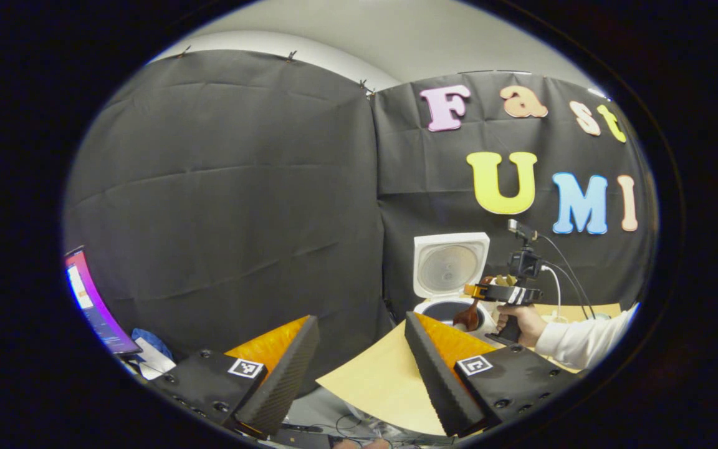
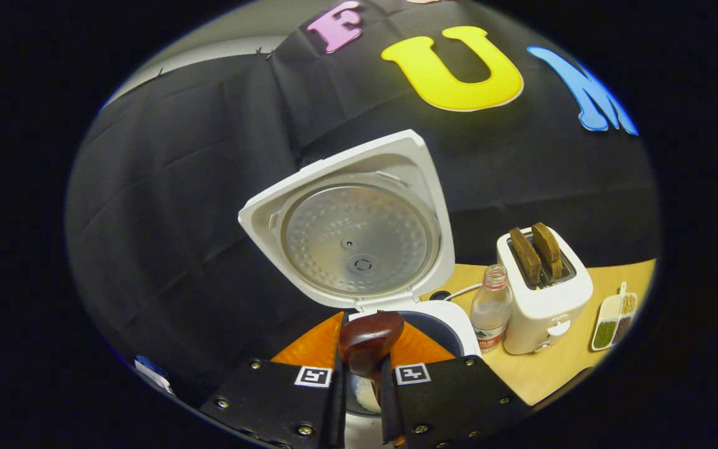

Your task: Close the left gripper, press the button to open the rice cooker; take a wooden spoon from the chopstick holder with the right hand, scoop a spoonful of rice and pour it into the rice cooker, then put the wooden spoon back into the chopstick holder.

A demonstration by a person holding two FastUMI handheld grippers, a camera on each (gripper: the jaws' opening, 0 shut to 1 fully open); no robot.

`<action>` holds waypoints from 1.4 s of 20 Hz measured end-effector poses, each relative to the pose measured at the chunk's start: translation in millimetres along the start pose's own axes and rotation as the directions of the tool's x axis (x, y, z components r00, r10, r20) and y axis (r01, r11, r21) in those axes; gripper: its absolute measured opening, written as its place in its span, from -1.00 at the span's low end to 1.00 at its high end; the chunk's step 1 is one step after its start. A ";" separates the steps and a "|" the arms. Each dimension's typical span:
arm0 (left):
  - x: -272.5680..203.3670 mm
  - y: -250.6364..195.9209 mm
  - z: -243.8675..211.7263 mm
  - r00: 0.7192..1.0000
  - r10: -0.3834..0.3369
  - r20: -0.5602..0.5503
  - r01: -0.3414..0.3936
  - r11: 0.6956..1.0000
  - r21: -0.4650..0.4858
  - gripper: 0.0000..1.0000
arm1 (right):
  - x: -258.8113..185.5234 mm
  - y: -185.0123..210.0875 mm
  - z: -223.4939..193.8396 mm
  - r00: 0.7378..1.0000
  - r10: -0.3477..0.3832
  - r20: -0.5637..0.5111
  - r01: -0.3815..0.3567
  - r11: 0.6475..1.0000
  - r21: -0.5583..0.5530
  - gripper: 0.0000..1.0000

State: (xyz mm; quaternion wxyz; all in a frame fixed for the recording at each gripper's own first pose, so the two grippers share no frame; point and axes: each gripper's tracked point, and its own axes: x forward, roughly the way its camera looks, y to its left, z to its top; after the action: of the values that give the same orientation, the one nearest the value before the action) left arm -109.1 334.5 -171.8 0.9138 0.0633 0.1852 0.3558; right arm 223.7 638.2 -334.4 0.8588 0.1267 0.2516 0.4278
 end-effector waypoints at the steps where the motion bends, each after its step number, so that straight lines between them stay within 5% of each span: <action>1: 1.1 0.4 -1.9 1.000 0.003 -0.004 -0.003 1.000 0.001 0.96 | 2.2 4.0 -2.6 1.000 0.002 -0.004 -0.003 0.999 -0.049 -0.55; 5: 4.3 -4.0 -3.6 1.000 0.000 -0.010 0.000 1.000 0.001 0.93 | 5.1 14.2 -8.6 1.000 0.017 0.003 -0.016 0.979 -0.205 -0.55; 9: 4.9 -9.3 -1.8 1.000 -0.009 -0.009 0.009 1.000 -0.001 0.96 | 1.9 30.8 -14.3 0.999 0.049 -0.005 -0.047 0.923 -0.382 -0.55; 13: 2.7 -1.7 1.9 1.000 -0.012 -0.001 0.012 1.000 0.009 0.94 | -1.2 45.5 -27.2 0.998 0.056 0.017 -0.036 0.812 -0.582 -0.54; 16: -1.3 -2.1 2.1 1.000 -0.009 -0.010 0.009 1.000 0.003 0.95 | -8.4 55.0 -38.2 0.999 0.030 0.036 0.006 0.689 -0.725 -0.55; 17: -2.0 -1.3 3.6 1.000 -0.005 -0.005 0.005 1.000 0.002 0.96 | -15.7 62.0 -35.5 0.998 0.037 0.043 0.006 0.680 -0.733 -0.54; 22: -6.5 -0.1 8.5 0.999 -0.012 0.033 0.012 1.000 -0.024 0.92 | -57.5 73.1 16.2 0.995 0.064 0.078 -0.016 0.862 -0.506 -0.54; 28: -32.7 10.2 22.2 0.990 -0.095 0.107 0.104 0.992 -0.077 0.92 | -149.1 56.4 84.8 0.987 0.053 0.153 -0.009 0.961 -0.276 -0.54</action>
State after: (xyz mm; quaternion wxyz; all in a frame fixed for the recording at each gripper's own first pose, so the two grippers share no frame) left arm -129.1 320.4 -139.1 0.9406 0.0345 0.1260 0.3134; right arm 156.0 552.9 -190.4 0.8786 0.0440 0.1186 0.4605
